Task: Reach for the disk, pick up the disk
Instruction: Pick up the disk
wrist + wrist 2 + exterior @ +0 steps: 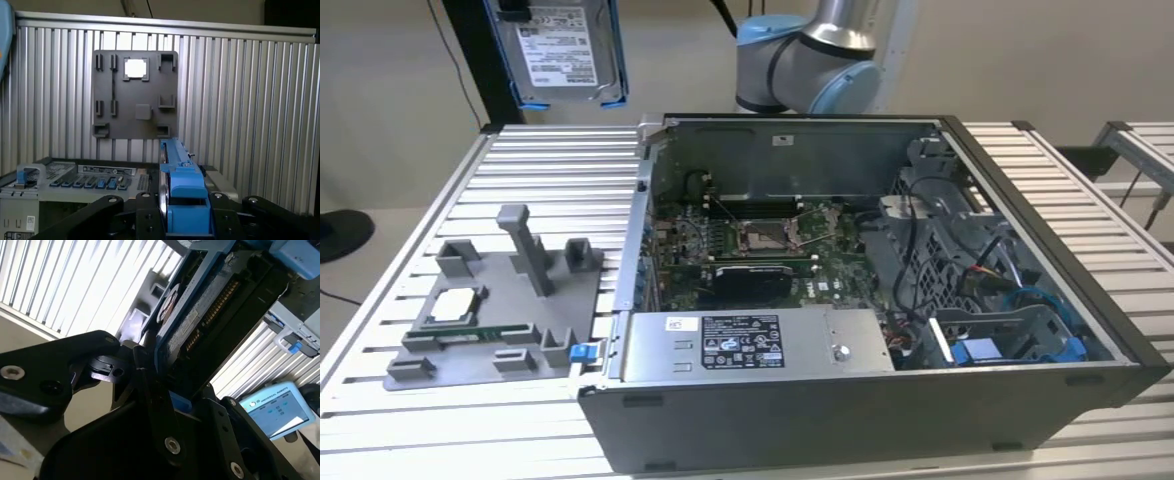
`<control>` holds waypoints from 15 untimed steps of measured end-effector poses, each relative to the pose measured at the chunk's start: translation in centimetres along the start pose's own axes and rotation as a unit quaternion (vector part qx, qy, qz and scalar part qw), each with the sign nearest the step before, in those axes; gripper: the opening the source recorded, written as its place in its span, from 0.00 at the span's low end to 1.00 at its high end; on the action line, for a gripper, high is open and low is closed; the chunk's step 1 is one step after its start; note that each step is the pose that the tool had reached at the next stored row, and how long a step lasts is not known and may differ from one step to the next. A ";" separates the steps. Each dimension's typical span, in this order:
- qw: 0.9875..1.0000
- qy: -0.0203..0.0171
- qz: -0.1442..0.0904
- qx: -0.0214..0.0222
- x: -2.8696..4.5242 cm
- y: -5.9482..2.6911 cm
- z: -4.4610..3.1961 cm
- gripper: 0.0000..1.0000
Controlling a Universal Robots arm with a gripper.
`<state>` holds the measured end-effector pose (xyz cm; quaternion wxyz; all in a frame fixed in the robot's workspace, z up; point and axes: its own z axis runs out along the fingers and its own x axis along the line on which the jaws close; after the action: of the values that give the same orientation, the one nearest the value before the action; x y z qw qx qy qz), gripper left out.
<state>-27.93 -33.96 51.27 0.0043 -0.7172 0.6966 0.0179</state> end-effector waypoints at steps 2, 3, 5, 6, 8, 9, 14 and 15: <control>1.000 0.000 0.000 0.000 0.02 -0.56 -0.01 0.00; 1.000 0.000 0.000 0.000 0.02 -0.88 -0.02 0.00; 1.000 0.000 0.000 0.000 0.04 -1.49 -0.03 0.00; 1.000 0.000 0.000 0.000 0.05 -1.78 -0.04 0.00; 1.000 0.000 0.000 0.000 0.07 -2.38 -0.05 0.00; 1.000 0.000 0.000 0.000 0.08 -2.66 -0.05 0.00; 1.000 0.000 0.000 0.000 0.12 -4.23 -0.08 0.00; 1.000 0.000 0.000 0.000 0.13 -4.56 -0.09 0.00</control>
<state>-23.37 -33.96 51.27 0.0042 -0.7172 0.6966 0.0179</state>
